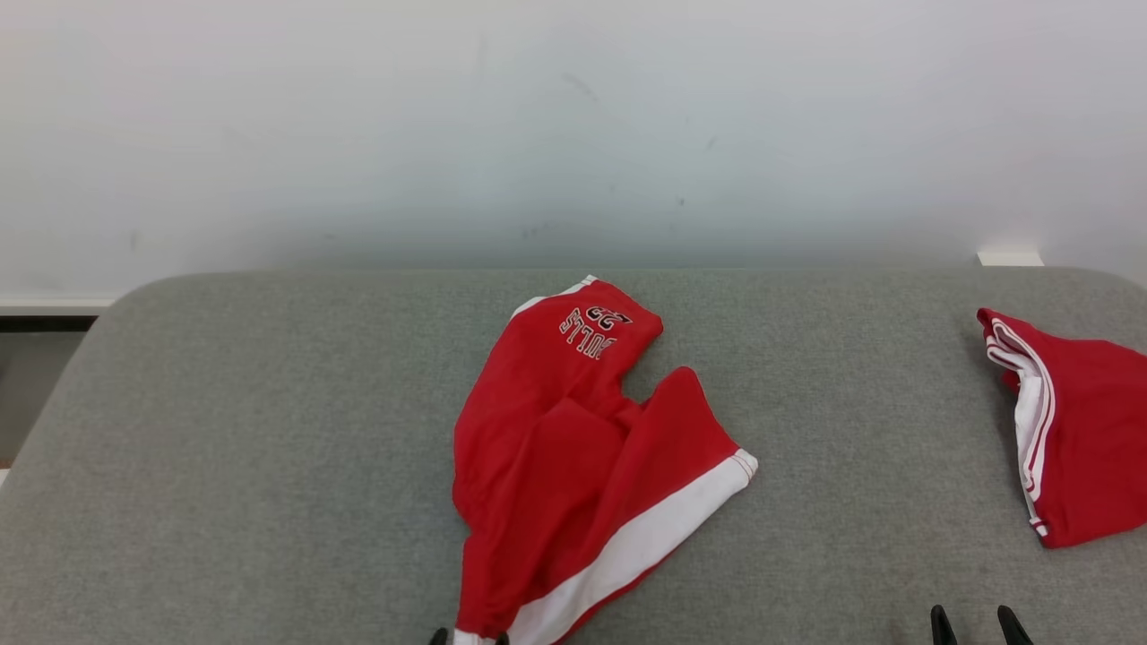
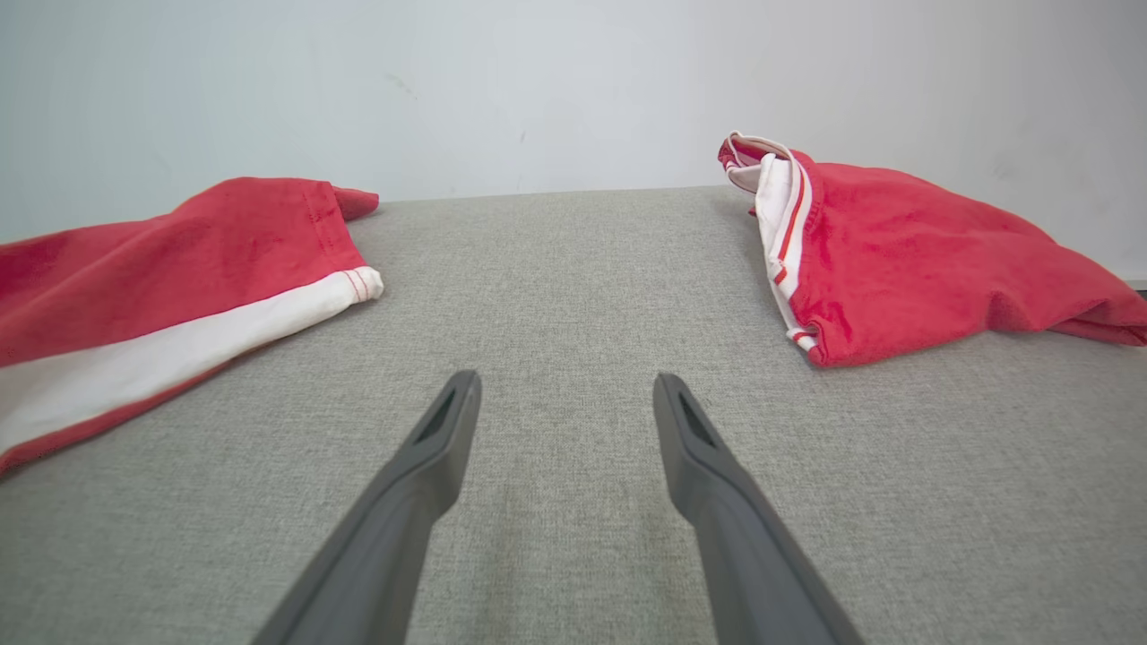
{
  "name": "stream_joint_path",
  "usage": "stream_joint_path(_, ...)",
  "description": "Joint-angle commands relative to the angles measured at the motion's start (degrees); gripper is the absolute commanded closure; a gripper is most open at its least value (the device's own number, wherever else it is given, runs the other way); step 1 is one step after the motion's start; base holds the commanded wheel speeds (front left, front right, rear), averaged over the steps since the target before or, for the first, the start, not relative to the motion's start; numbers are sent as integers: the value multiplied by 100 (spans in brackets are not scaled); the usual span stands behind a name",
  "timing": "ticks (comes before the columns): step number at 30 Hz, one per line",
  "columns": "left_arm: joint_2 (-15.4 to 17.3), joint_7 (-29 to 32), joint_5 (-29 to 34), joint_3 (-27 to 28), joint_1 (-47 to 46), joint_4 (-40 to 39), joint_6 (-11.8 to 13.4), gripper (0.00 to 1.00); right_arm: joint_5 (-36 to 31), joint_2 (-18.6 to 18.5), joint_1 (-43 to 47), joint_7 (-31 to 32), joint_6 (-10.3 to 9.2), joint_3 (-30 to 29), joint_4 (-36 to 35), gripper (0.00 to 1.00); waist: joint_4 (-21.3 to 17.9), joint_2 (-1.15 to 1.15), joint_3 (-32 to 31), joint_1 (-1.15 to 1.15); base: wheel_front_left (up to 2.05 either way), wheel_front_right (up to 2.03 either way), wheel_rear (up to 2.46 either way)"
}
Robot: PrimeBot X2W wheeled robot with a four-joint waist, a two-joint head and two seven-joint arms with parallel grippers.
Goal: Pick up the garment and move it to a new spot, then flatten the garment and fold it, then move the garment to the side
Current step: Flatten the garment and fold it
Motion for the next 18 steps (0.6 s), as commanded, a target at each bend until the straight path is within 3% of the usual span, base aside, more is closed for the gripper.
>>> stream_joint_path(1, 30, 0, 129, 76, 124, -83, 2, 0, -28, -12, 54, -16, -16, -1, 12, 0, 2, 0, -34, 0, 0, 0, 0)
stream_joint_path(10, 29, 1, 411, 1108, 751, -1157, -120, 0, 23, -13, 183, -16, -16, -88, -37, 0, 28, 0, -192, 0, 0, 0, 0)
stream_joint_path(18, 28, 0, 517, 1296, 713, -1310, -422, 0, 21, -12, 198, -16, -17, -143, -101, 0, -59, 0, -310, 0, 0, 0, 0)
